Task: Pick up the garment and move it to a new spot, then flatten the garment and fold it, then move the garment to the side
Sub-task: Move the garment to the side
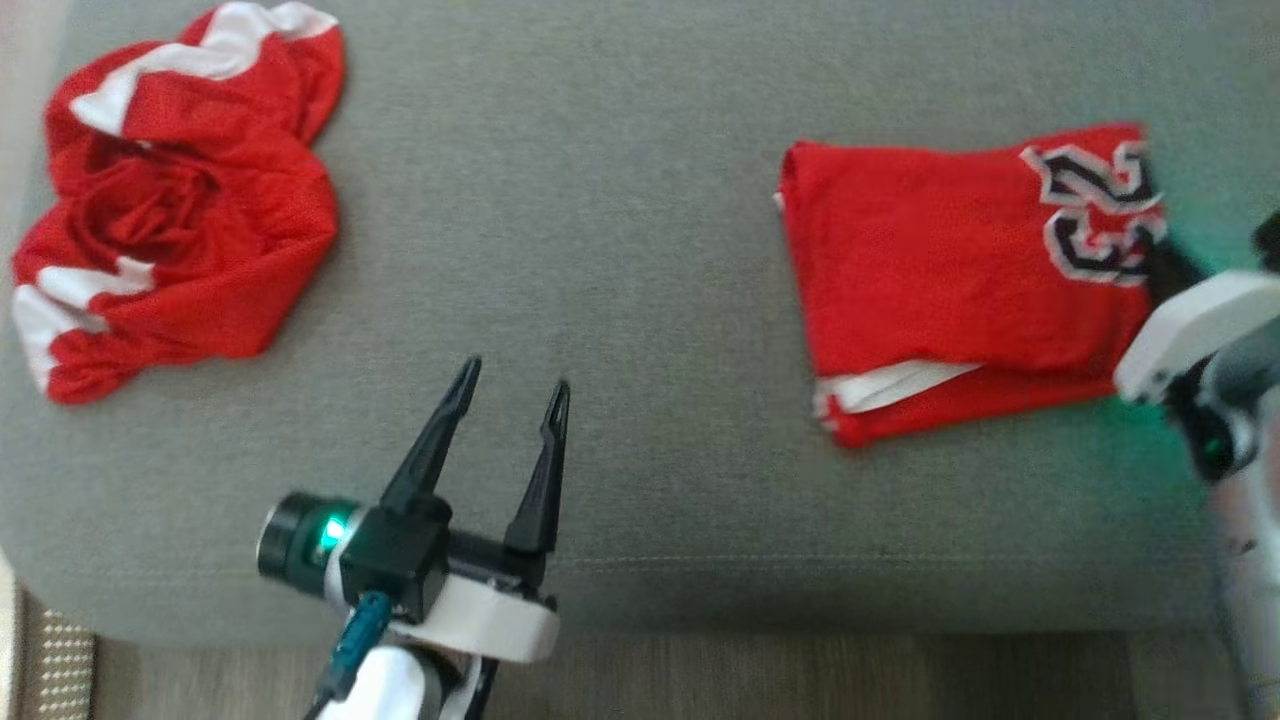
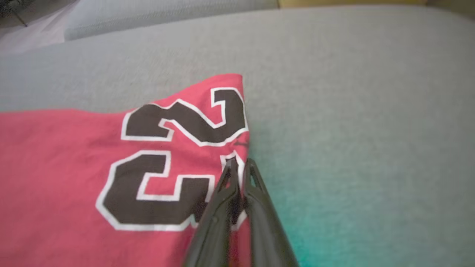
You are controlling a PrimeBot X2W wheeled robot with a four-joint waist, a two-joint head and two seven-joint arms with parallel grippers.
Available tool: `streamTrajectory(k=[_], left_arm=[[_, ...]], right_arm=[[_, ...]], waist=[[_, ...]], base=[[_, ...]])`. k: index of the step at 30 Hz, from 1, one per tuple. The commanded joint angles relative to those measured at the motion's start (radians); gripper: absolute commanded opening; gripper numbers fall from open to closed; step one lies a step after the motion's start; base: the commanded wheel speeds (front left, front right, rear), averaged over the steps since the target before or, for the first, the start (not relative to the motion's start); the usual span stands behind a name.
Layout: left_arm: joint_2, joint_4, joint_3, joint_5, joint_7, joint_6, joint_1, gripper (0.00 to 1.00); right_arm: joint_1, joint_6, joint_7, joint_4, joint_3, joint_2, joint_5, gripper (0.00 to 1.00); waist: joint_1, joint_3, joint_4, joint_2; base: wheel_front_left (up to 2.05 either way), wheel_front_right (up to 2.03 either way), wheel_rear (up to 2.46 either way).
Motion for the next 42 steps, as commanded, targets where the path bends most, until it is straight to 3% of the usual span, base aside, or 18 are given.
streamTrajectory(k=[1,18,24,30,31,32,33,37,42], left_arm=[[-0.006,-0.049,0.023,0.008,-0.012,-0.005,-0.049,1.0],[0.048,-0.16,-0.033,0.055,-0.012,-0.034,-0.193,1.0],[0.07,-0.17,-0.054,0.056,-0.012,-0.025,-0.221,1.0],[0.085,-0.166,-0.072,0.047,-0.012,-0.016,-0.234,1.0],[0.086,-0.166,-0.074,0.045,-0.012,-0.013,-0.235,1.0],[0.087,-0.166,-0.075,0.044,-0.012,-0.01,-0.236,1.0],[0.087,-0.166,-0.076,0.042,-0.012,-0.006,-0.237,1.0],[0.084,-0.162,-0.081,0.034,-0.012,0.006,-0.242,1.0],[0.072,-0.147,-0.082,0.018,-0.012,0.024,-0.23,1.0]], right_arm=[[-0.048,-0.001,-0.017,-0.046,0.008,-0.032,-0.016,0.0],[-0.191,-0.001,-0.062,-0.24,-0.018,-0.158,-0.1,0.0],[-0.197,-0.001,-0.057,-0.272,-0.076,-0.166,-0.139,0.0],[-0.195,-0.001,-0.068,-0.279,-0.151,-0.157,-0.206,0.0],[-0.193,-0.001,-0.073,-0.282,-0.165,-0.157,-0.225,0.1],[-0.191,-0.001,-0.079,-0.287,-0.184,-0.156,-0.249,0.44],[-0.19,-0.001,-0.087,-0.294,-0.204,-0.152,-0.271,1.0],[-0.183,-0.001,-0.137,-0.34,-0.264,-0.123,-0.393,1.0],[-0.139,-0.001,-0.182,-0.404,-0.252,-0.028,-0.456,1.0]], waist=[[-0.0001,0.03,-0.032,0.0],[-0.0001,0.178,-0.26,0.0],[-0.0001,0.204,-0.289,0.0],[-0.0001,0.212,-0.276,0.0],[-0.0001,0.212,-0.269,0.0],[-0.0001,0.211,-0.262,0.0],[-0.0001,0.21,-0.254,0.0],[-0.0001,0.196,-0.212,0.0],[-0.0001,0.15,-0.145,0.0]], base=[[0.0,0.0,0.0],[0.0,0.0,0.0],[0.0,0.0,0.0],[0.0,0.0,0.0],[0.0,0.0,0.0],[0.0,0.0,0.0],[0.0,0.0,0.0],[0.0,0.0,0.0],[0.0,0.0,0.0]])
